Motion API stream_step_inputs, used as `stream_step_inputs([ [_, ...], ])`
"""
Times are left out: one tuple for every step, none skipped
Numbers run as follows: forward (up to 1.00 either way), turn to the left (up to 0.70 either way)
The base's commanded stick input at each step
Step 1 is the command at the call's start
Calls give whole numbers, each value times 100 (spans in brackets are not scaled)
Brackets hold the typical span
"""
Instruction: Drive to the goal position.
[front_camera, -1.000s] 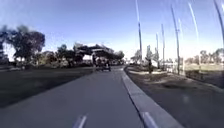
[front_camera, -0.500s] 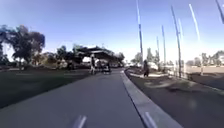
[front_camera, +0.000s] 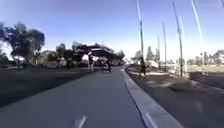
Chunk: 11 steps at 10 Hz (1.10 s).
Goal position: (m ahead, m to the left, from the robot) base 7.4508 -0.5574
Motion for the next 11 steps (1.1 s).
stream_step_inputs([
  [98,0],
  [98,0],
  [98,0],
  [98,-1],
  [98,-8],
  [98,-29],
  [98,-37],
  [98,-17],
  [98,0],
  [98,0],
  [98,0],
])
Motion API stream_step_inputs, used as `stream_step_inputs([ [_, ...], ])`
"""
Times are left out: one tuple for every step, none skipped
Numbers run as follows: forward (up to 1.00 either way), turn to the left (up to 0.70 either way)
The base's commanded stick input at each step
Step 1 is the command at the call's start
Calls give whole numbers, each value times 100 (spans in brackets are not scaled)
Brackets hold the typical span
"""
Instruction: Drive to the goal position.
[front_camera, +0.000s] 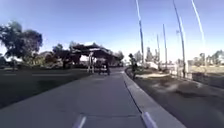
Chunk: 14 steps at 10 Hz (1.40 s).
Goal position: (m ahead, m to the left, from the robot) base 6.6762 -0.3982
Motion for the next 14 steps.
stream_step_inputs([
  [98,0],
  [98,0],
  [98,0],
  [98,0],
  [98,0],
  [-56,0],
  [-8,0],
  [0,0],
  [0,0],
  [0,0],
  [0,0],
  [0,0],
  [0,0],
  [0,0],
])
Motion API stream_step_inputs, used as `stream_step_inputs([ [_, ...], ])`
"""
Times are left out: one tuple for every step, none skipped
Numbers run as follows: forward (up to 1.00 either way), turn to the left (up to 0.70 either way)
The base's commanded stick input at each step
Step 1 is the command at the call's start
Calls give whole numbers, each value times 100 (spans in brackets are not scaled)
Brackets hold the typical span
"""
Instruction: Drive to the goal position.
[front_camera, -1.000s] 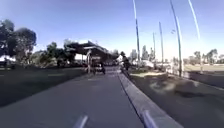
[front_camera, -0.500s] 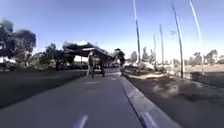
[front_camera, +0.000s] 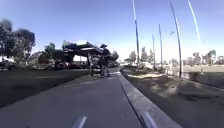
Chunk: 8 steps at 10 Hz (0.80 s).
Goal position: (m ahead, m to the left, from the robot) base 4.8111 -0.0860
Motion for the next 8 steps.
stream_step_inputs([
  [0,0],
  [0,0],
  [59,0],
  [96,0],
  [97,0],
  [98,0],
  [98,0],
  [98,0],
])
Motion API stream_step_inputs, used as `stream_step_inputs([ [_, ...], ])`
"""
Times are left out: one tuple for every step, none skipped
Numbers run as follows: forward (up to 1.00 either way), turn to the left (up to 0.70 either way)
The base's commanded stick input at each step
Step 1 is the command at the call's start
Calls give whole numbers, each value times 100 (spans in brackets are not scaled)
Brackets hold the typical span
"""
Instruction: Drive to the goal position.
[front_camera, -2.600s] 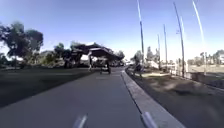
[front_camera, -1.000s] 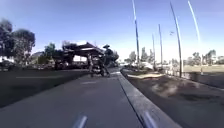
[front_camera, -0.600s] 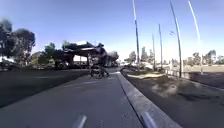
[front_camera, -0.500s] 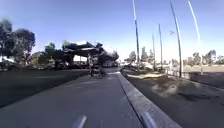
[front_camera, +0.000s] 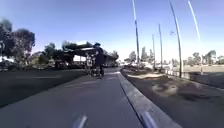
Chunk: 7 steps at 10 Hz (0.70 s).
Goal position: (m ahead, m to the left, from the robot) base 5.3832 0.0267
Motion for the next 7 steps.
stream_step_inputs([
  [98,0],
  [98,0],
  [98,0],
  [98,0],
  [97,0],
  [98,0],
  [98,0],
])
